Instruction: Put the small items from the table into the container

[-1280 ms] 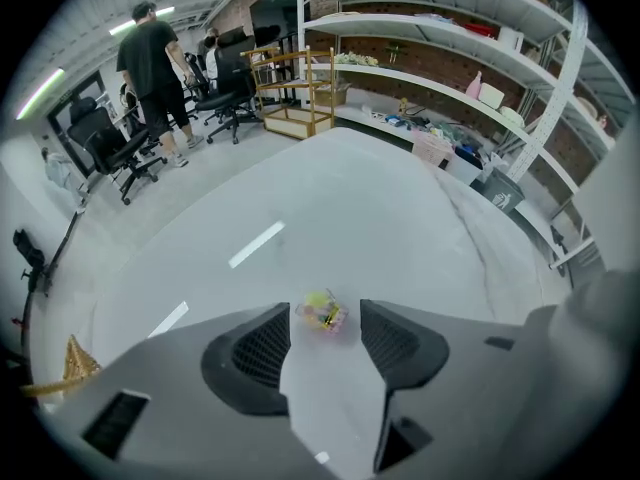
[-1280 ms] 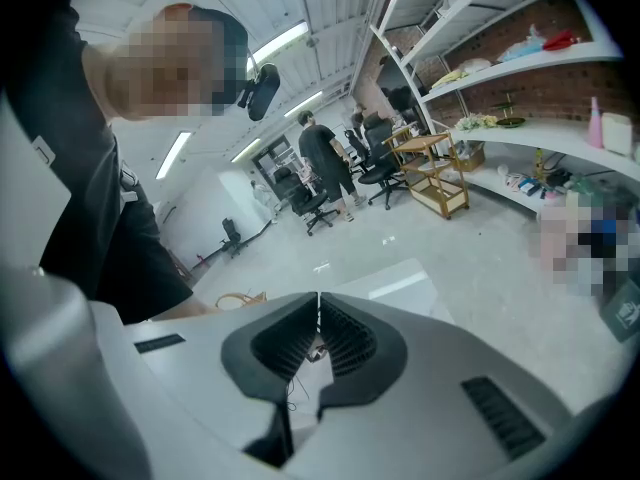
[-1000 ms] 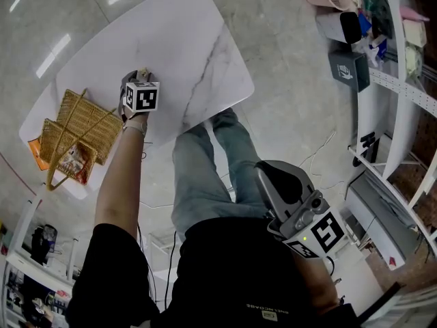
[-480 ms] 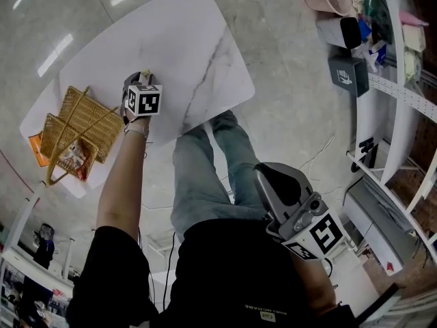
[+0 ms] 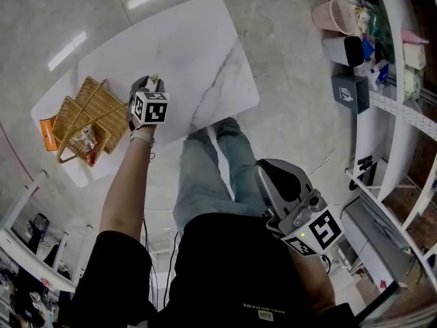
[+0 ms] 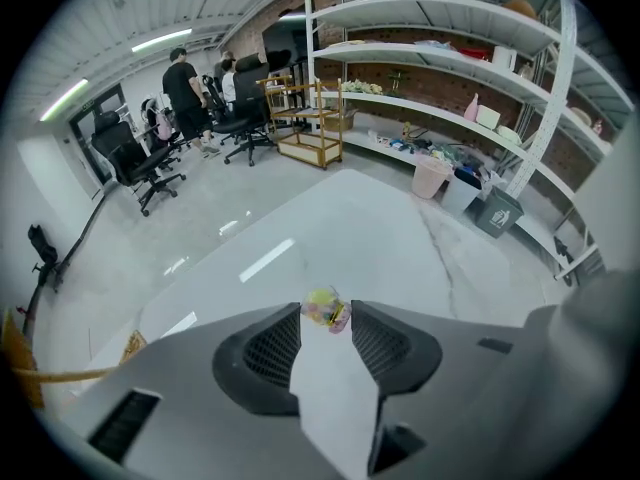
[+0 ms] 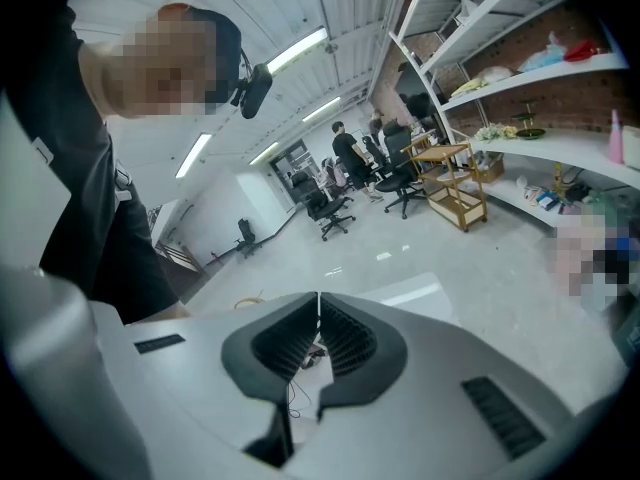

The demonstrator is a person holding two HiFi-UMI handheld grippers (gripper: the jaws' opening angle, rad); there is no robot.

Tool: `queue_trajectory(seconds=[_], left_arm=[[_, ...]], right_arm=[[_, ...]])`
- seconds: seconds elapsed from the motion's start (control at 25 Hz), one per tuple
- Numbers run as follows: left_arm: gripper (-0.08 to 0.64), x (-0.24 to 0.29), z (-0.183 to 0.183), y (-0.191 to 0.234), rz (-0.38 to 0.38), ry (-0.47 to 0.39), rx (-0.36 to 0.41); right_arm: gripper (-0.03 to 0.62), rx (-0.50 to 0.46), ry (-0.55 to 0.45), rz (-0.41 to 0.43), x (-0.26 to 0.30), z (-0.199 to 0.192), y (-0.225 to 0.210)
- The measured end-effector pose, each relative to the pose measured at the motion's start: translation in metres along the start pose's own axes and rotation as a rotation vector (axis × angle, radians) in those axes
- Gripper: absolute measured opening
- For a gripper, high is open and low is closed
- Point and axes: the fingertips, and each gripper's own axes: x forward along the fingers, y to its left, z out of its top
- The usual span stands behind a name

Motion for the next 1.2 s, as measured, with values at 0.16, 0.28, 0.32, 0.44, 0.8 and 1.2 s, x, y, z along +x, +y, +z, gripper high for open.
queue_trajectory(seconds=[0.16, 0.28, 0.32, 0.44, 0.8, 1.2], left_arm=[[0.161, -0.036, 0.009, 0.003, 0.011, -0.033, 0.005], [0.161, -0.064, 0.018, 0.002, 0.021, -0.059, 0.015], [0.161, -0.073, 0.021, 0.001, 0.024, -0.068, 0.016], [0.161, -0.100, 0.029, 0.000, 0.031, -0.101, 0.007], [0.161, -0.183, 0.035, 0.003, 0.087, -0.182, -0.021], [0.161, -0.271, 0.000, 0.033, 0.223, -0.215, -0.151]], right_arm=[[0.012, -0.026, -0.014, 0.034, -0.002, 0.014, 0.010], [0.012, -0.044, -0.021, 0.058, -0.006, 0.024, 0.017], [0.012, -0.050, -0.023, 0.067, -0.007, 0.027, 0.020], [0.012, -0.065, -0.028, 0.094, -0.009, 0.034, 0.029], [0.012, -0.115, -0.027, 0.210, -0.013, 0.045, 0.060], [0.012, -0.154, -0.004, 0.364, -0.002, 0.054, 0.099]])
